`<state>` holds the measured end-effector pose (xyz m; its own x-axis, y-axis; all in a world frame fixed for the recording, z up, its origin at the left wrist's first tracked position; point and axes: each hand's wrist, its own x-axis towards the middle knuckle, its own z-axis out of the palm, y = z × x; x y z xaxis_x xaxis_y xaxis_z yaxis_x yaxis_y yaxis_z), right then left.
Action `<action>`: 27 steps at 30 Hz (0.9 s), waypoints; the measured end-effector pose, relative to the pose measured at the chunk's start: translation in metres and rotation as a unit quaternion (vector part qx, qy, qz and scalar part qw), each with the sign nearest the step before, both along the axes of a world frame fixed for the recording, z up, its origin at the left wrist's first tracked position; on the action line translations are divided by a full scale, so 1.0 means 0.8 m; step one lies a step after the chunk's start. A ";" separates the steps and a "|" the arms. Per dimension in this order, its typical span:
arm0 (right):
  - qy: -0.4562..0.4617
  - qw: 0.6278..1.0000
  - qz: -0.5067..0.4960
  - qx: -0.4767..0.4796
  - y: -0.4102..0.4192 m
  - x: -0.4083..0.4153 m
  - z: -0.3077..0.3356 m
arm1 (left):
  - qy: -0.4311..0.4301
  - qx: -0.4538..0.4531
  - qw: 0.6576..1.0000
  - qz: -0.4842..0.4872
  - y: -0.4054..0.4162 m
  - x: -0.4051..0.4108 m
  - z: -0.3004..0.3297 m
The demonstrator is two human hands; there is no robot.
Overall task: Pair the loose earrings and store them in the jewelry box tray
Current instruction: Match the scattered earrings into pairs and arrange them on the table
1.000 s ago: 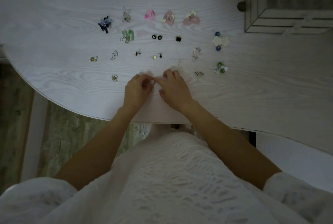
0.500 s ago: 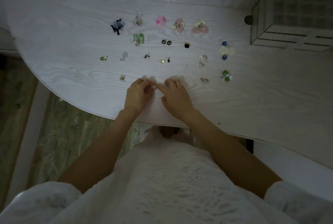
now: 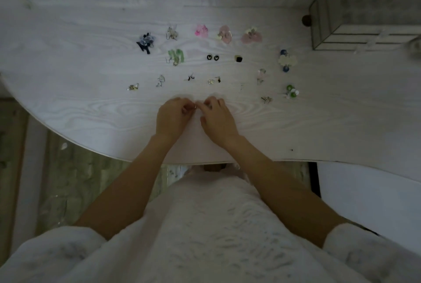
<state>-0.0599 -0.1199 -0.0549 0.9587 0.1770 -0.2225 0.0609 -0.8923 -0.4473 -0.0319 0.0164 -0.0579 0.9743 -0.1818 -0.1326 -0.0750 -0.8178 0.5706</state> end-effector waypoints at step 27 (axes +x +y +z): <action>-0.110 0.992 -0.052 0.014 -0.034 0.084 -0.020 | -0.077 0.066 0.995 0.023 0.054 0.006 -0.006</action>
<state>0.0076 -0.1471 -0.0706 0.9969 0.0784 -0.0012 0.0691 -0.8865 -0.4575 -0.0272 0.0597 -0.0629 0.9919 -0.1271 -0.0011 -0.1134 -0.8891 0.4435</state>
